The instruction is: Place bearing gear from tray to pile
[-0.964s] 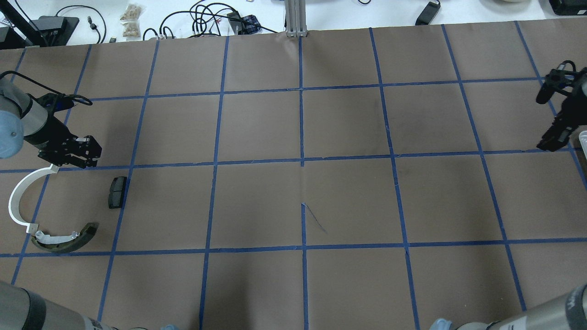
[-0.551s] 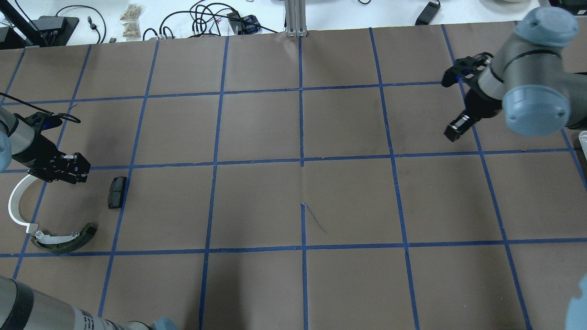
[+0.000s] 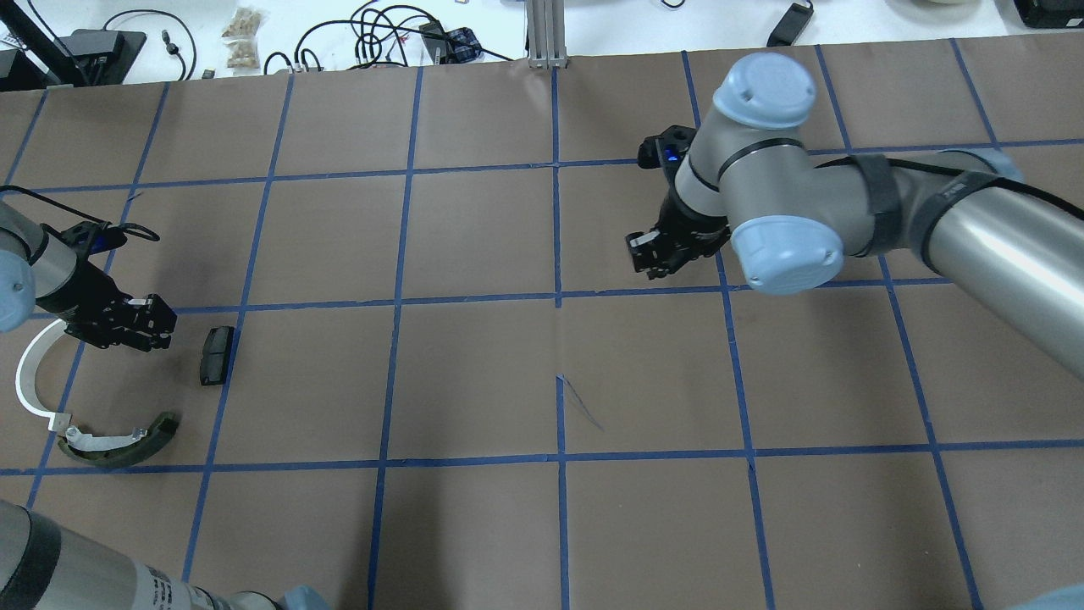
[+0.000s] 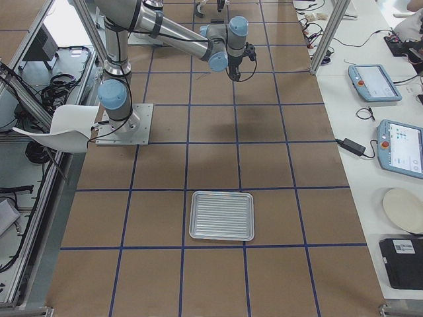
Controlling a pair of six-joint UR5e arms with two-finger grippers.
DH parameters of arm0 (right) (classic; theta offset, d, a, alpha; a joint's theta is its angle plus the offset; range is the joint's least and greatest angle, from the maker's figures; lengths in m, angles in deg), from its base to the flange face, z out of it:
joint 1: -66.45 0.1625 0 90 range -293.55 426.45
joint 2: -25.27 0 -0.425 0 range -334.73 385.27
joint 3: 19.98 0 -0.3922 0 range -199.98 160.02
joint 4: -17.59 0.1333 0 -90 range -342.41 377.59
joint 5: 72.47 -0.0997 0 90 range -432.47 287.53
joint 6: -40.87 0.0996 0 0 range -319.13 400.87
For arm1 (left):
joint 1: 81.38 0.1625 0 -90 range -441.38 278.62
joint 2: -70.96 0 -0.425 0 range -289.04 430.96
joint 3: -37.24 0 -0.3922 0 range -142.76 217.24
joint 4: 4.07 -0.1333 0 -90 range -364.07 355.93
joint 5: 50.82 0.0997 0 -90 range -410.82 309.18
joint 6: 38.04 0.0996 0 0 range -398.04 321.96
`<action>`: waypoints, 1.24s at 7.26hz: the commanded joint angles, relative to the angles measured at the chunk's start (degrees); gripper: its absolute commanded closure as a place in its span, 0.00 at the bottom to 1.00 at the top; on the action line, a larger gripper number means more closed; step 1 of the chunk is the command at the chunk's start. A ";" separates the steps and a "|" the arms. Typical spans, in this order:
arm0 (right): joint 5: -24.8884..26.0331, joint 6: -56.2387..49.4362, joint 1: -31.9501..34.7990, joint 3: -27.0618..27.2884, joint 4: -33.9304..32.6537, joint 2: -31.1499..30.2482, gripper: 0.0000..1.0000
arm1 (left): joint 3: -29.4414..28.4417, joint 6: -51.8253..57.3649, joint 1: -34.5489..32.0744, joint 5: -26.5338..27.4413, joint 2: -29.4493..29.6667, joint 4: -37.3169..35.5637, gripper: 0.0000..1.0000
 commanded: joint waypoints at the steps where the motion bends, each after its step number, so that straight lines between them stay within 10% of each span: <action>1: -1.45 21.94 9.92 -0.78 -7.87 5.28 1.00 | 0.83 0.00 0.01 0.09 -0.17 -0.13 0.27; 2: -1.45 27.09 12.14 -0.69 -12.97 7.57 1.00 | 0.83 0.00 0.01 0.27 -0.43 -0.04 0.06; 4: -1.36 30.29 13.57 -0.25 -13.28 8.91 0.90 | -0.48 -0.35 -0.43 1.05 -1.74 0.66 0.00; 6: -0.40 29.08 13.31 -0.78 -12.32 8.39 0.01 | -6.26 -0.87 -3.22 1.24 -3.15 5.72 0.00; 9: 7.23 14.64 7.70 -1.04 -5.69 -0.18 0.00 | -11.47 -3.32 -12.79 1.41 -4.56 10.86 0.00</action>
